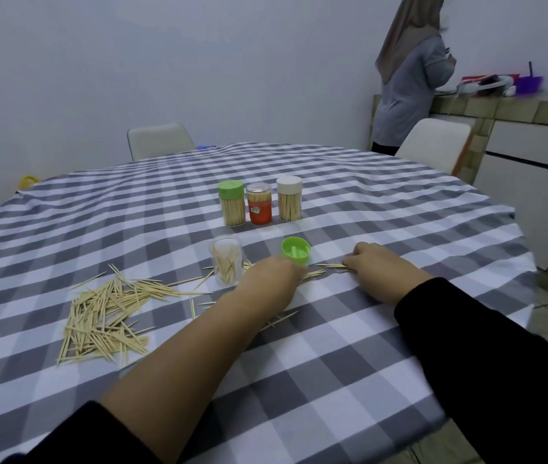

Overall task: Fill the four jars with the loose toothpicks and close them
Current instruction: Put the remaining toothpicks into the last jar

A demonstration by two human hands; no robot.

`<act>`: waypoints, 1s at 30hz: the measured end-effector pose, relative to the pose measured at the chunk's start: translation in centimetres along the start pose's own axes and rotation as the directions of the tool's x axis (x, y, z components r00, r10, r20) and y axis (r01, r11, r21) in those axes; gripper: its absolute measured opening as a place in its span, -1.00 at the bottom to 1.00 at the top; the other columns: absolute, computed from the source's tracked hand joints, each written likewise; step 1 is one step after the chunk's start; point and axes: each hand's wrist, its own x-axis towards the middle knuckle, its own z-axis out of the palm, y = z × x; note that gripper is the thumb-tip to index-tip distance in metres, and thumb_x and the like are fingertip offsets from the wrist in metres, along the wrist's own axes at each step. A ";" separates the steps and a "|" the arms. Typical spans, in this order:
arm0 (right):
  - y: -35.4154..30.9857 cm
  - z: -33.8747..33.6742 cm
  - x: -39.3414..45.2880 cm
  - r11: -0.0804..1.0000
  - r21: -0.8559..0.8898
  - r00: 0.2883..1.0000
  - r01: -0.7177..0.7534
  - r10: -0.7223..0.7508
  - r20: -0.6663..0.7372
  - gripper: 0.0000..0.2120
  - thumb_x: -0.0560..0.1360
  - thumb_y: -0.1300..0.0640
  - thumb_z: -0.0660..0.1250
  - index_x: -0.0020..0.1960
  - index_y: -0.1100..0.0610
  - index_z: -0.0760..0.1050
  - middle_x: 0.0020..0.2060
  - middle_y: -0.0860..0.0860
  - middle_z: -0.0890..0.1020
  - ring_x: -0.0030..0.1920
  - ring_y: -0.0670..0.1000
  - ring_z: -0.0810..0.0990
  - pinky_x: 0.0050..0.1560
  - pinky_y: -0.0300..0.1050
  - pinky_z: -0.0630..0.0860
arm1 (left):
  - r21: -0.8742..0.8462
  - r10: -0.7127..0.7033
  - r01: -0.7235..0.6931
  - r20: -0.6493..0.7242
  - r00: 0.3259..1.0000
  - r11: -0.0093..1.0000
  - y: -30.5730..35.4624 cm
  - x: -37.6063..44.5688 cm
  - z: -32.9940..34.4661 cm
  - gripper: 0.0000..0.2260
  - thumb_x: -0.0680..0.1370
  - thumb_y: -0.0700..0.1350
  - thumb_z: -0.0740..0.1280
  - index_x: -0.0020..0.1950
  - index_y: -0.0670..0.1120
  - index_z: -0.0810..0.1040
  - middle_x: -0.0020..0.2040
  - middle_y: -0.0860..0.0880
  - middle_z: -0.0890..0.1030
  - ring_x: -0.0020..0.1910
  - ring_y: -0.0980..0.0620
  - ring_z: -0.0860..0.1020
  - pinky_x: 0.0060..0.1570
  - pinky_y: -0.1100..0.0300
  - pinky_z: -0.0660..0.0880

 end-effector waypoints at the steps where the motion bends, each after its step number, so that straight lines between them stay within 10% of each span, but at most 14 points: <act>1: -0.1 0.0 -0.1 1.000 -0.009 1.000 0.002 -0.002 -0.008 -0.72 0.56 0.27 0.06 0.13 0.15 0.50 0.04 0.09 0.42 0.04 0.11 0.44 0.01 -0.06 0.44 | 0.023 -0.002 0.002 0.009 1.000 1.000 0.0 0.1 -0.1 -0.75 0.62 -0.12 0.20 0.28 0.01 0.50 0.07 -0.10 0.56 0.04 -0.08 0.54 0.06 0.11 0.52; 13: -1.9 0.2 -1.0 0.997 -0.033 0.991 -0.065 0.060 -0.116 -0.76 0.61 0.25 0.03 0.15 0.22 0.45 0.08 0.12 0.41 0.10 0.11 0.41 -0.11 -0.12 0.34 | 0.148 0.045 -0.036 -0.060 0.997 0.988 0.5 -1.6 0.2 -0.67 0.56 -0.17 0.31 0.33 -0.10 0.48 0.17 -0.12 0.48 0.14 -0.08 0.51 0.02 0.13 0.49; 23: -2.9 0.2 -1.2 0.994 -0.031 0.975 -0.103 0.095 -0.202 -0.76 0.58 0.31 0.04 0.05 0.16 0.46 0.00 0.08 0.49 0.04 0.07 0.43 -0.16 -0.16 0.32 | -0.233 -0.056 -0.032 -0.362 0.930 0.972 -1.7 -2.6 -0.5 -0.60 0.59 -0.26 0.25 0.41 0.02 0.42 0.31 -0.05 0.51 0.25 -0.01 0.48 0.25 0.20 0.41; 30: -6.1 -2.9 1.1 0.956 0.279 0.956 -0.089 0.161 -0.244 -0.81 0.57 0.27 0.10 -0.03 0.12 0.48 -0.08 0.09 0.57 -0.02 0.10 0.48 -0.16 -0.11 0.30 | -0.794 -0.441 -0.206 -0.509 0.739 0.572 -4.3 -3.9 -3.8 -0.75 0.56 -0.17 0.32 0.24 -0.06 0.57 0.11 0.08 0.60 0.11 0.18 0.51 0.02 0.56 0.39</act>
